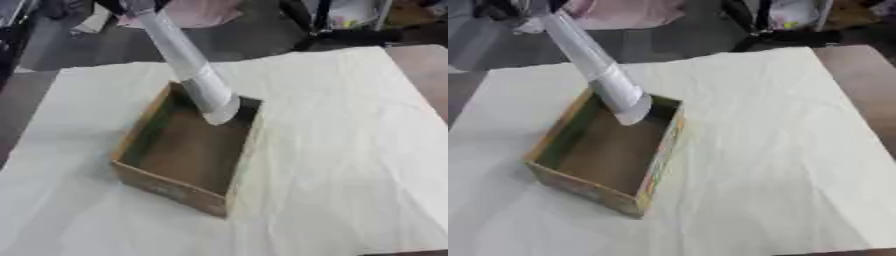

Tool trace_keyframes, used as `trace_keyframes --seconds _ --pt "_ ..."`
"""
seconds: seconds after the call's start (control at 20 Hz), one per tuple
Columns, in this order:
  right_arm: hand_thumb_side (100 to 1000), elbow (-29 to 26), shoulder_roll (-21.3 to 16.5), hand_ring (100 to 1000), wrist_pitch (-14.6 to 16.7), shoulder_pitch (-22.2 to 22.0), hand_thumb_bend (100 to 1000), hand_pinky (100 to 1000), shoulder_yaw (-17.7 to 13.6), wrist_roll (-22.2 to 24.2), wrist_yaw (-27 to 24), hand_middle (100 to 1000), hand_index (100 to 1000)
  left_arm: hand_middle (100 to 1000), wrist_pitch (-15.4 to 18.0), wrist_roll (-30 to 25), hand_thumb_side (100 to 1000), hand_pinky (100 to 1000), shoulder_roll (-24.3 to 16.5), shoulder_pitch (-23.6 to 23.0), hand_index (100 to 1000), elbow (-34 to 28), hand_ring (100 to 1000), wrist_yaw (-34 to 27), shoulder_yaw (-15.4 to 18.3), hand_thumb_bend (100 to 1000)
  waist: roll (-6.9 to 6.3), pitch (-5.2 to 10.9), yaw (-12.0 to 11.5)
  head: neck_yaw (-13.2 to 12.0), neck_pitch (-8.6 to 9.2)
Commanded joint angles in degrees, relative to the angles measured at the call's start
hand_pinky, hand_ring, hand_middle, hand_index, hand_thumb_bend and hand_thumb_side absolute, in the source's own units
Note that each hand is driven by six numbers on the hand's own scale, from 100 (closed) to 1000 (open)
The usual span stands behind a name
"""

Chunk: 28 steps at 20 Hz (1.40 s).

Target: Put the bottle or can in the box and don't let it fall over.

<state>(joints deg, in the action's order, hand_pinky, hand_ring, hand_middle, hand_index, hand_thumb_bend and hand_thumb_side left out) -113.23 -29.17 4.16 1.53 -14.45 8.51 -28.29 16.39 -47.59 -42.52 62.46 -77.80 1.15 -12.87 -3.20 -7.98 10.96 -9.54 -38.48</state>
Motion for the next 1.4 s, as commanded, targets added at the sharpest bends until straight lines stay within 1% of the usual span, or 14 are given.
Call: trace_keyframes --seconds 0.05,0.2,0.45,0.55,0.65,0.7,0.8,0.9,0.95,1.05,1.1,1.2,1.3,1.4 --pt "478 -1.36 -1.51 933 -0.18 0.60 392 944 -0.56 -0.03 -0.25 992 932 100 5.11 -4.38 100 100 -0.43 0.76 193 -0.05 100 0.81 0.24 100 0.11 0.64 0.18 -0.05 0.56" --pt "479 -1.36 -1.42 933 -0.26 0.65 391 944 -0.55 -0.01 -0.25 992 932 119 5.59 -4.38 100 100 0.02 0.33 219 -0.17 106 1.17 -0.01 100 0.10 0.58 0.29 0.18 0.20" --pt "480 -1.36 -1.22 933 -0.32 0.54 391 945 -0.61 -0.09 -0.24 992 932 127 6.32 -4.38 100 100 0.20 -0.21 226 -0.83 113 1.37 -0.73 100 0.23 0.55 0.42 0.23 -0.16" --pt "480 -1.36 -1.18 933 -0.26 0.51 390 944 -0.62 -0.11 -0.23 992 932 162 6.46 -4.38 100 100 0.28 -0.43 261 -0.91 155 1.55 -0.98 100 0.31 0.56 0.48 0.10 -0.14" --pt "480 -1.36 -1.14 932 -0.18 0.48 390 944 -0.62 -0.13 -0.27 992 932 247 6.61 -4.38 100 100 0.34 -0.79 355 -0.92 250 1.78 -1.36 100 0.41 0.53 0.52 0.06 -0.02" --pt "480 -1.36 -1.13 932 -0.15 0.46 390 944 -0.62 -0.13 -0.28 992 932 316 6.72 -4.38 100 171 0.34 -0.95 434 -0.88 321 1.96 -1.57 117 0.44 0.52 0.54 0.04 0.04" --pt "480 -1.36 -1.09 932 -0.08 0.45 389 944 -0.64 -0.17 -0.31 992 931 398 7.04 -4.38 100 298 0.32 -1.33 531 -0.72 404 2.50 -1.93 150 0.51 0.49 0.56 -0.01 0.18" --pt "480 -1.36 -1.06 932 -0.05 0.47 390 944 -0.61 -0.18 -0.33 992 931 452 7.36 -4.38 100 380 0.38 -1.70 601 -0.46 463 3.23 -2.35 162 0.56 0.43 0.60 -0.06 0.32" --pt "480 -1.36 -1.04 932 -0.03 0.49 389 944 -0.59 -0.17 -0.33 992 931 512 7.60 -4.38 100 494 0.39 -1.93 685 -0.35 538 3.69 -2.78 220 0.58 0.39 0.66 -0.08 0.38" --pt "481 -1.36 -1.00 931 0.00 0.44 388 944 -0.60 -0.19 -0.32 991 931 586 8.22 -4.38 100 608 0.36 -2.35 768 -0.22 624 4.31 -3.50 287 0.61 0.33 0.74 -0.13 0.40" --pt "487 -1.36 -0.98 931 0.00 0.41 387 944 -0.61 -0.23 -0.32 991 930 611 8.48 -4.38 108 646 0.36 -2.48 796 -0.14 658 4.43 -3.64 311 0.62 0.32 0.75 -0.15 0.42" --pt "480 -1.36 -0.97 929 0.00 0.38 389 944 -0.65 -0.34 -0.35 990 930 654 8.83 -4.38 207 707 0.35 -2.59 834 0.00 710 4.26 -3.54 375 0.63 0.33 0.70 -0.18 0.44" --pt "480 -1.36 -1.00 927 -0.02 0.40 388 944 -0.66 -0.43 -0.41 989 930 693 8.99 -4.38 342 745 0.23 -2.64 862 0.06 744 4.12 -3.33 432 0.63 0.36 0.56 -0.23 0.42" --pt "481 -1.36 -1.06 926 -0.02 0.43 388 944 -0.68 -0.54 -0.52 989 930 694 8.97 -4.38 353 748 0.12 -2.67 862 0.10 747 3.95 -2.94 434 0.64 0.41 0.38 -0.28 0.47"
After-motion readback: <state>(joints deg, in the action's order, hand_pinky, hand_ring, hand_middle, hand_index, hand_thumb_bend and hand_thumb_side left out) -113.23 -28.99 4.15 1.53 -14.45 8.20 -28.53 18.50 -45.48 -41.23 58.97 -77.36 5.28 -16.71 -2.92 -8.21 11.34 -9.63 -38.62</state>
